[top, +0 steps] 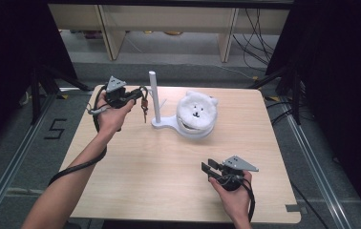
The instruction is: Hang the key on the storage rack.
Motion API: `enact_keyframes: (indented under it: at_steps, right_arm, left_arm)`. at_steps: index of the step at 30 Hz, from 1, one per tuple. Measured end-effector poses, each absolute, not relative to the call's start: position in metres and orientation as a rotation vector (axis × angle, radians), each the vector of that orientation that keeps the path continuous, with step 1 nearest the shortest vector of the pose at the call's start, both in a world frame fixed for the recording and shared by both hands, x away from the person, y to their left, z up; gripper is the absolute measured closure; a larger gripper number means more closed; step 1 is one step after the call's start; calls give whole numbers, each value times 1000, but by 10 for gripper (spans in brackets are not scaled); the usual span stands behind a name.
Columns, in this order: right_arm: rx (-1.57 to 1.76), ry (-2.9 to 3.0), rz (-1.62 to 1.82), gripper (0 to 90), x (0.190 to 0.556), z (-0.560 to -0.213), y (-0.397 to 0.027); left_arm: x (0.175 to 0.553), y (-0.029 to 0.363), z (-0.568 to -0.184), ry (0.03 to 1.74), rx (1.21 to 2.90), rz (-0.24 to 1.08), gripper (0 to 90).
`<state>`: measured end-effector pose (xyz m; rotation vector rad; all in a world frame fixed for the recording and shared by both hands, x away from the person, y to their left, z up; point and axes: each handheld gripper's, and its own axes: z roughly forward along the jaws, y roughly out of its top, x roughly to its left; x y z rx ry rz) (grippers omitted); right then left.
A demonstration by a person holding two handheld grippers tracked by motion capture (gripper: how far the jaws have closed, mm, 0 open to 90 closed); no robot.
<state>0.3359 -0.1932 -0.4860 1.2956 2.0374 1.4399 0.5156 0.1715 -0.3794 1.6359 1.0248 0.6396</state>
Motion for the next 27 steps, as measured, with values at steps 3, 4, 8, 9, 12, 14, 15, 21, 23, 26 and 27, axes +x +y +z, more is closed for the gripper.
enact_keyframes:
  at_steps: [3, 4, 8, 9, 12, 14, 15, 21, 23, 26, 27]
  right_arm:
    - [1299, 2036, 1456, 650, 336, -487, -193]
    - [1302, 2036, 1455, 650, 336, -487, -193]
    - [1301, 2035, 1454, 650, 336, -488, -193]
    - [1301, 2035, 1454, 649, 336, -488, -193]
    - [1301, 2029, 1457, 649, 336, -488, -193]
    - [1309, 2038, 1459, 648, 336, -487, -194]
    - [1309, 2038, 1462, 648, 336, -487, -194]
    - [1307, 2031, 1445, 646, 335, -487, -195]
    - [1306, 2033, 1441, 646, 335, -487, -195]
    - [1283, 2024, 1427, 645, 336, -487, -195]
    - [1284, 2036, 1410, 645, 335, -486, -196]
  left_arm:
    - [516, 171, -380, 1024, 1638, 641, 846]
    - [516, 171, -380, 1024, 1638, 641, 846]
    - [517, 170, -382, 1021, 1639, 642, 846]
    - [517, 170, -383, 1022, 1640, 642, 846]
    - [517, 169, -383, 1021, 1640, 642, 845]
    - [518, 169, -384, 1019, 1641, 642, 845]
    - [518, 168, -385, 1018, 1639, 642, 845]
    - [519, 167, -388, 1019, 1636, 635, 841]
    - [519, 166, -390, 1022, 1633, 630, 834]
    - [518, 166, -392, 1021, 1635, 627, 792]
    - [516, 167, -393, 1021, 1630, 631, 776]
